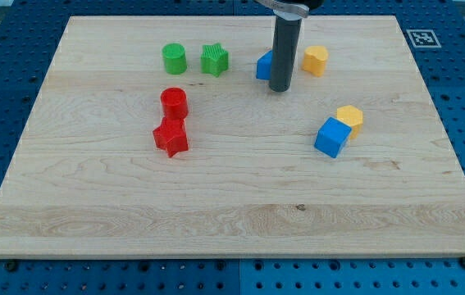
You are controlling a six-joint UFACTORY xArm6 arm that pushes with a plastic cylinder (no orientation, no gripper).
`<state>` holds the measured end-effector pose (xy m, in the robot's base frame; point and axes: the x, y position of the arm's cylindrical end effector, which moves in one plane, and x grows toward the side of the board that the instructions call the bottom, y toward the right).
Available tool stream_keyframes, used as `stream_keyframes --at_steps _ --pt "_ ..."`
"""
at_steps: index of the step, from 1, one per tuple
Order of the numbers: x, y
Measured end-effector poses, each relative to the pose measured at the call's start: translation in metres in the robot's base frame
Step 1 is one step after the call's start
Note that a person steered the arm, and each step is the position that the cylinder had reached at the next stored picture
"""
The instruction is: Separate yellow hexagon and blue cube
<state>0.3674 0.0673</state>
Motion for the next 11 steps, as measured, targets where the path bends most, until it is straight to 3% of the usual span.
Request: stream_keyframes --at_steps 4,5,11 --pt "-0.012 -0.007" --pt "0.013 0.001" --pt "0.052 0.145"
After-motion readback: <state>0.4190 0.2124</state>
